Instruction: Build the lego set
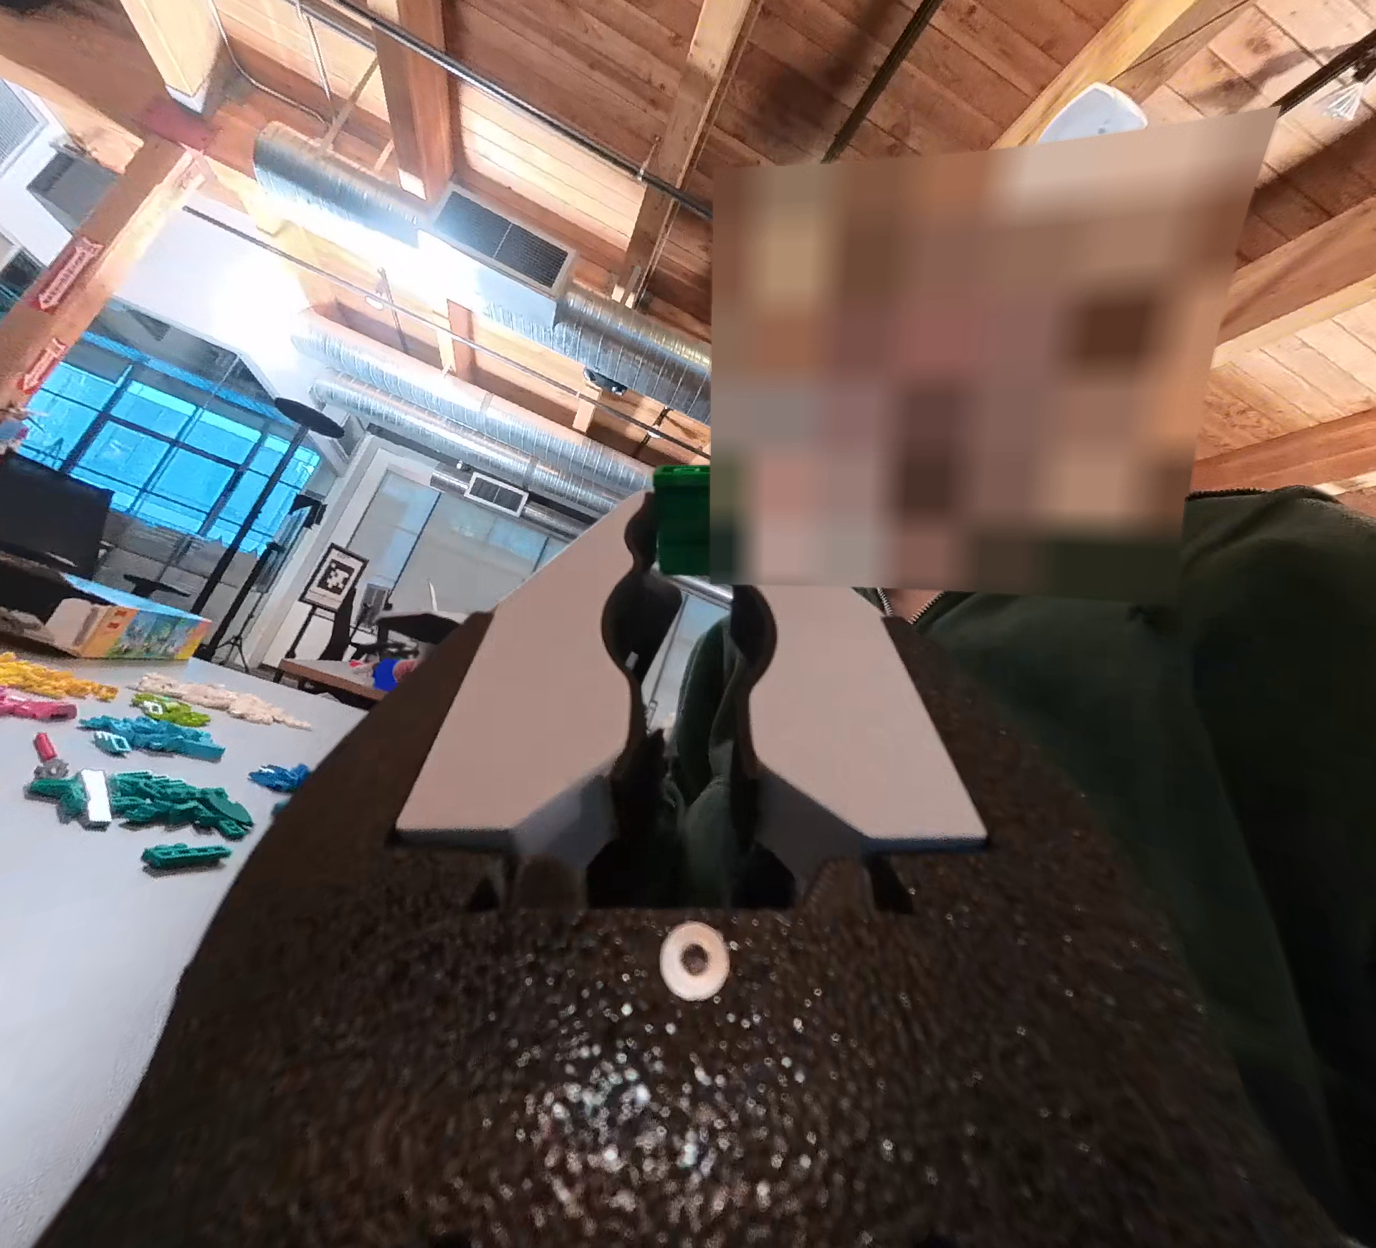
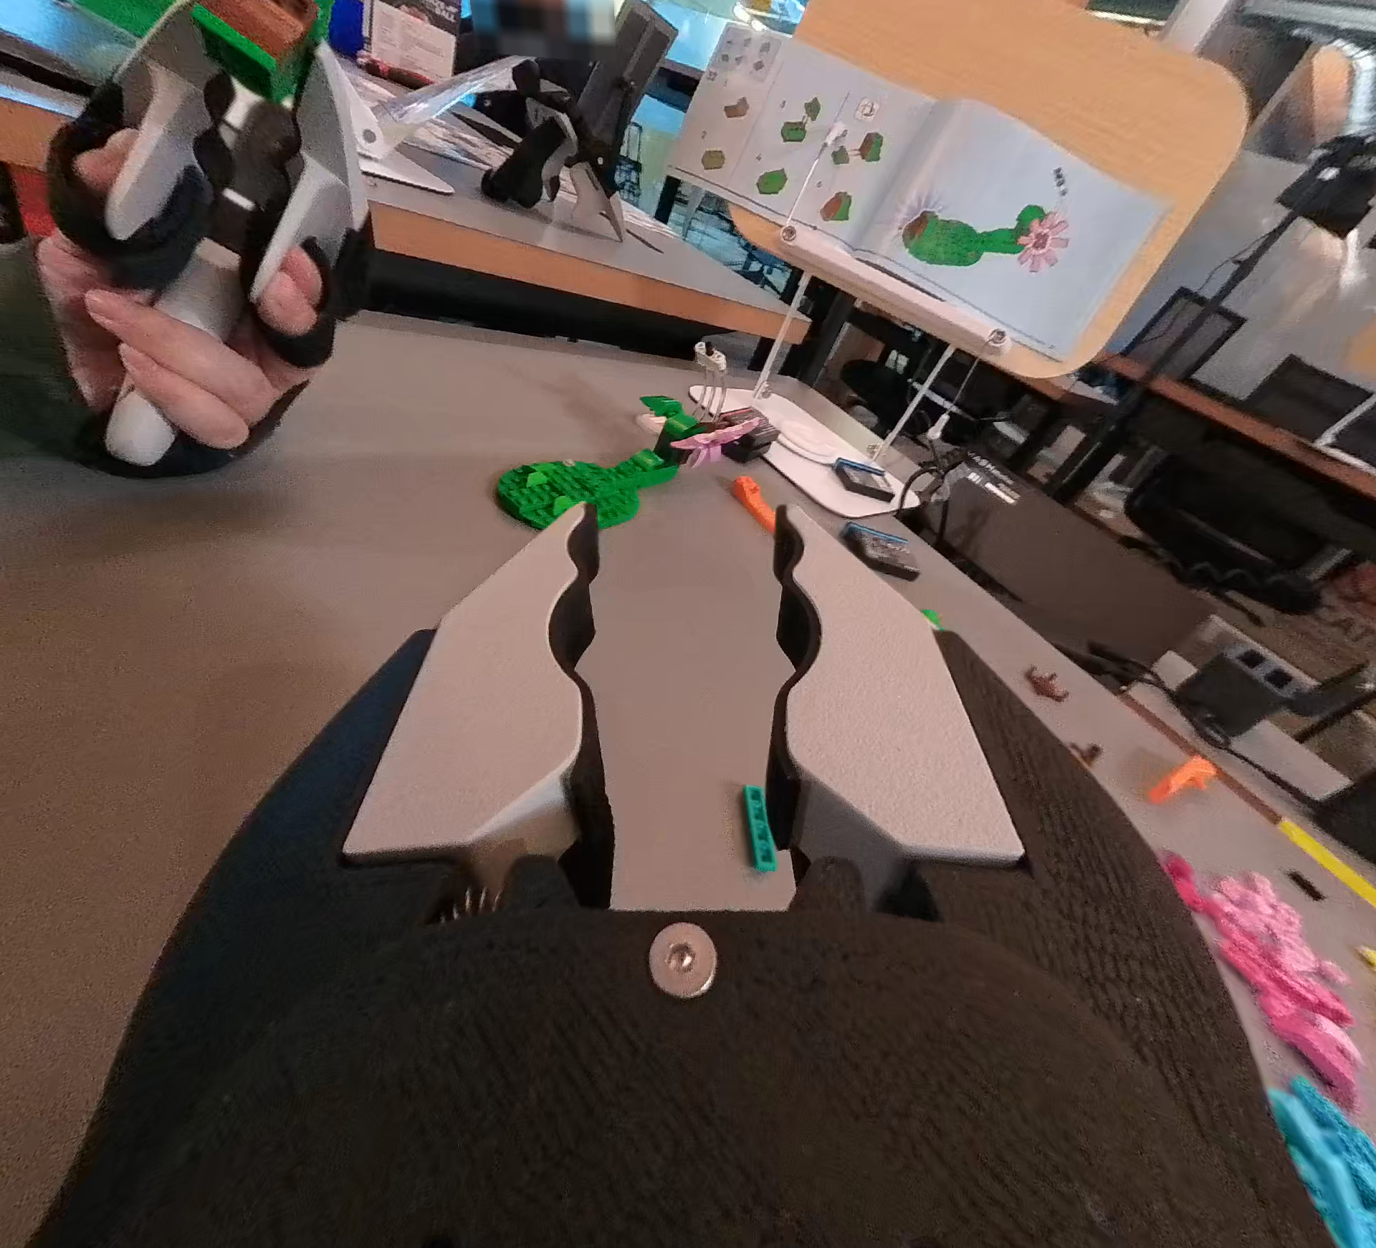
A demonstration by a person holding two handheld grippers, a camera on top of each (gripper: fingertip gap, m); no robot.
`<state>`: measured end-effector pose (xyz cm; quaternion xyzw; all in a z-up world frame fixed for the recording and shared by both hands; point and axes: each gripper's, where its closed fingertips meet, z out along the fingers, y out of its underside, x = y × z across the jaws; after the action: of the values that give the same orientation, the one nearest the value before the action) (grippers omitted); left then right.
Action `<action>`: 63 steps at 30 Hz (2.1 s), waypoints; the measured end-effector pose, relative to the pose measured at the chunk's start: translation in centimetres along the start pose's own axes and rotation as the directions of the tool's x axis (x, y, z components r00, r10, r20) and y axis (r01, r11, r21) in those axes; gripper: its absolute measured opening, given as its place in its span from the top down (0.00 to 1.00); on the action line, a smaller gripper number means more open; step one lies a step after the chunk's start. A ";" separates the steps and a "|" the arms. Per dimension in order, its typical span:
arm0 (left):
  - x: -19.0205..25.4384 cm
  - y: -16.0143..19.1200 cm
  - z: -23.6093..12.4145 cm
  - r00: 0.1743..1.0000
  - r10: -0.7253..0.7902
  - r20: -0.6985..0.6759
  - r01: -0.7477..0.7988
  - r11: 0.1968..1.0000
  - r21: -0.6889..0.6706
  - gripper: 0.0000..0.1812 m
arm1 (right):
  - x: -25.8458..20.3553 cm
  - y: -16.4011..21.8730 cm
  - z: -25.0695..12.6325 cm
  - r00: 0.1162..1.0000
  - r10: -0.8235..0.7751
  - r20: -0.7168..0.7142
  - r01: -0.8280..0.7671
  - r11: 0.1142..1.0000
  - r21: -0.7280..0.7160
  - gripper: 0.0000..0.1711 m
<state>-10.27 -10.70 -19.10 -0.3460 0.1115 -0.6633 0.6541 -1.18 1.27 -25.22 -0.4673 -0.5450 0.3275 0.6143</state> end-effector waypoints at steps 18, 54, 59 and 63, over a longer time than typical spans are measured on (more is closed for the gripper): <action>-1.9 0.9 0.0 0.994 -0.004 0.110 0.010 0.998 -0.059 0.93 | -1.1 0.0 0.3 0.973 0.198 0.116 -0.200 0.980 0.007 0.74; -3.8 -2.7 1.2 0.886 0.149 0.440 -0.127 0.989 -0.080 0.93 | -2.1 -2.5 -0.3 0.954 0.205 0.221 -0.234 0.966 0.113 0.77; -3.4 -0.6 4.3 0.923 -0.013 0.384 0.059 0.992 -0.109 0.93 | -4.7 -7.1 0.2 0.953 -0.120 0.278 0.047 0.966 0.256 0.83; -3.7 1.5 5.4 0.911 -0.106 0.398 0.179 0.972 -0.152 0.93 | -5.3 -9.5 1.6 0.919 -0.323 0.228 0.247 0.920 0.304 0.82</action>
<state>-6.17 -5.72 -17.25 -0.5366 0.0155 -0.6147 0.5779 -4.74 -6.50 -18.36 -0.2445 -0.6378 0.3660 0.6321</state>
